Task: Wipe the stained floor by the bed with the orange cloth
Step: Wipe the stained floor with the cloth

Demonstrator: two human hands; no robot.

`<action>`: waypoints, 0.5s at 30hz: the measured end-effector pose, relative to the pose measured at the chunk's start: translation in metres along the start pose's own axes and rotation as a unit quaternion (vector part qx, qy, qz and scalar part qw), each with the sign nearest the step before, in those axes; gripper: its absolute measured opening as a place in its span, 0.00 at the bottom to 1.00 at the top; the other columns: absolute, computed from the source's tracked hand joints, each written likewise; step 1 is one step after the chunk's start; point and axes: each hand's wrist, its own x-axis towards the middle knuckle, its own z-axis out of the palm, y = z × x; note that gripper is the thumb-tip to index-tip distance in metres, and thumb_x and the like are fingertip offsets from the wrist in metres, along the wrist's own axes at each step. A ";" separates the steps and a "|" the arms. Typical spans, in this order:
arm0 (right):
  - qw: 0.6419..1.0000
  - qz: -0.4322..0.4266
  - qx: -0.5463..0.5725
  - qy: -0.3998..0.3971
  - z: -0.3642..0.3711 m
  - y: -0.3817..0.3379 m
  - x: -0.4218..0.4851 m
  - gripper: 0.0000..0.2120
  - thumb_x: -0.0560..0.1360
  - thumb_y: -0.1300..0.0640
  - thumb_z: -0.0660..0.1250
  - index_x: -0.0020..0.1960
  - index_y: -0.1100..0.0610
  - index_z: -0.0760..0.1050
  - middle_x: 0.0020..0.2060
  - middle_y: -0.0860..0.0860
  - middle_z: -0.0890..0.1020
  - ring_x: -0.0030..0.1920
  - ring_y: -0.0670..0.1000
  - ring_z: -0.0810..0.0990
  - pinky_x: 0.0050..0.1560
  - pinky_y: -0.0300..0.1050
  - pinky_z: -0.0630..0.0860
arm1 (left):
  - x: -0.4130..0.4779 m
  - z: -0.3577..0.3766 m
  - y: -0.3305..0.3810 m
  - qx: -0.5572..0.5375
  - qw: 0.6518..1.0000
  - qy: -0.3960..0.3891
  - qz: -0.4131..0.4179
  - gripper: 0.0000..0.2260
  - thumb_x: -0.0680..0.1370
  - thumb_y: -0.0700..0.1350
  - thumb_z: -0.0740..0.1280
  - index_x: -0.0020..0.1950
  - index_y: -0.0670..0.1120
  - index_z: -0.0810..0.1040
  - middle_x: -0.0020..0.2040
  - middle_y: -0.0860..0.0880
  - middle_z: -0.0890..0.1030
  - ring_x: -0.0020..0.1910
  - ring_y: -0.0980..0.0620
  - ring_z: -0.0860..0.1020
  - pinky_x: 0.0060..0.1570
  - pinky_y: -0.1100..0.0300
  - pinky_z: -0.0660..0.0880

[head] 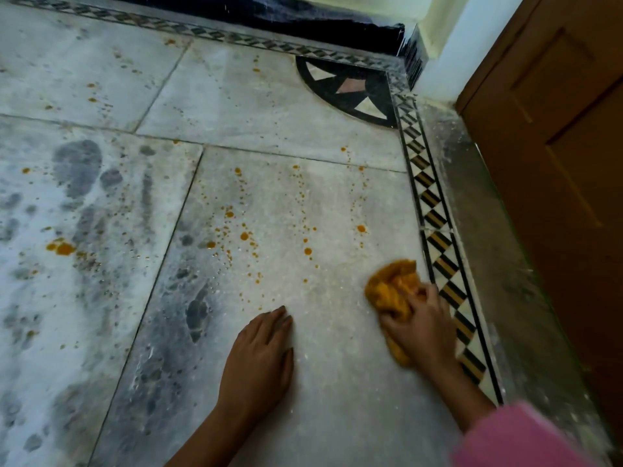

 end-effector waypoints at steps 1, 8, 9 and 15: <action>1.000 0.022 -0.002 0.005 0.001 -0.014 0.022 0.25 0.68 0.39 0.68 0.62 0.47 0.75 0.62 0.53 0.67 0.57 0.57 0.69 0.51 0.47 0.69 | 0.002 0.001 0.000 0.002 1.000 0.002 0.000 0.22 0.71 0.48 0.58 0.60 0.40 0.78 0.61 0.42 0.78 0.57 0.42 0.77 0.58 0.55 0.67; 0.984 -0.160 0.058 -0.063 0.011 -0.051 -0.028 0.30 0.58 0.34 0.64 0.60 0.38 0.73 0.57 0.54 0.76 0.49 0.58 0.77 0.38 0.47 0.77 | 0.022 -0.005 -0.001 0.018 1.000 -0.015 0.005 0.22 0.70 0.49 0.58 0.59 0.40 0.79 0.59 0.42 0.79 0.55 0.42 0.78 0.57 0.54 0.71; 0.980 -0.180 0.048 -0.075 0.006 -0.030 -0.042 0.31 0.57 0.33 0.63 0.60 0.37 0.73 0.55 0.52 0.77 0.47 0.56 0.78 0.35 0.45 0.77 | 0.024 -0.005 -0.001 0.022 1.000 -0.015 0.006 0.22 0.70 0.49 0.58 0.58 0.40 0.79 0.59 0.42 0.79 0.55 0.43 0.78 0.57 0.54 0.72; 0.999 0.026 0.014 -0.019 -0.008 0.012 0.044 0.24 0.67 0.41 0.71 0.61 0.48 0.76 0.64 0.54 0.67 0.58 0.57 0.69 0.54 0.48 0.69 | 0.048 -0.008 0.005 0.046 0.999 -0.017 0.007 0.23 0.69 0.49 0.56 0.56 0.40 0.80 0.57 0.43 0.80 0.53 0.44 0.80 0.51 0.53 0.77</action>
